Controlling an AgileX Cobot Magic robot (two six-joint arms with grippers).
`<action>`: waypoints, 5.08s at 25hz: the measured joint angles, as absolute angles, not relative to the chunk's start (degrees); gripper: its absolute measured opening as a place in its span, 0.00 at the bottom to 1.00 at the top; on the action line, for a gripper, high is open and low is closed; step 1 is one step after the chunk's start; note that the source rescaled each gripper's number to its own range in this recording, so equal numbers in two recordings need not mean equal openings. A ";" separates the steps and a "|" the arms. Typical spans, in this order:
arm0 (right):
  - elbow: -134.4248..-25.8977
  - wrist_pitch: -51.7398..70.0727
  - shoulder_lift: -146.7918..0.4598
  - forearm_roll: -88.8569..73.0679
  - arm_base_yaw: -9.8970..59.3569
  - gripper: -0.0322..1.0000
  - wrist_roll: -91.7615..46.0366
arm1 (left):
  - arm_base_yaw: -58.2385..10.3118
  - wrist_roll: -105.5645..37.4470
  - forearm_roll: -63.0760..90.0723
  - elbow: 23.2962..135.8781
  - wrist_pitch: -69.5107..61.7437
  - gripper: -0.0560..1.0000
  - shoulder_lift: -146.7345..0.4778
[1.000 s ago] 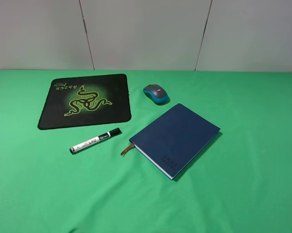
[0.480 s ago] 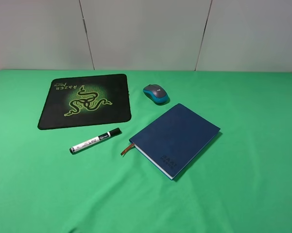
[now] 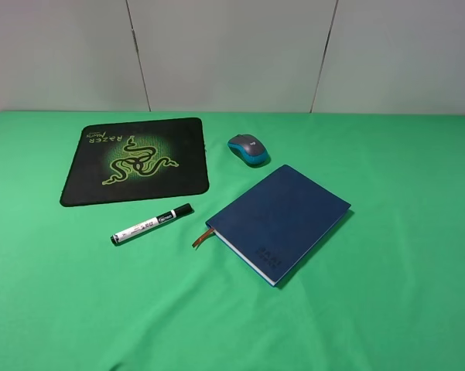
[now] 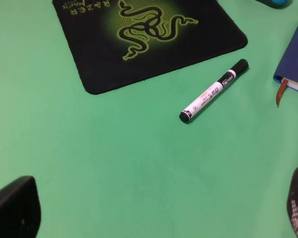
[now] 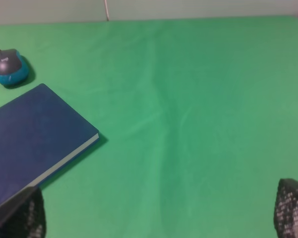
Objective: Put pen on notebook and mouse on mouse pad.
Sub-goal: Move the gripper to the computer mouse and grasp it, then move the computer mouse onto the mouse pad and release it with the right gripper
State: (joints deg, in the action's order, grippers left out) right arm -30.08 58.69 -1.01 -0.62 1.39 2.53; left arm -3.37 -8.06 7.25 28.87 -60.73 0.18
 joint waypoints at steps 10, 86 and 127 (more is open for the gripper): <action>-45.80 55.01 -28.38 -0.70 1.39 1.00 1.70 | -3.37 -8.06 7.25 28.87 -60.73 1.00 0.18; -122.84 53.93 -143.11 -5.36 24.55 1.00 -11.62 | -3.37 -8.06 7.25 28.87 -60.78 1.00 0.18; -123.68 58.87 -142.72 -7.38 24.56 0.03 -14.23 | -3.37 -8.06 7.25 28.87 -60.78 1.00 0.18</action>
State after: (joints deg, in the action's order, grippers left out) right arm -123.68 58.87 -142.72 -7.38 24.56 -14.23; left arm -3.37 -8.06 7.25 28.87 -60.78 0.18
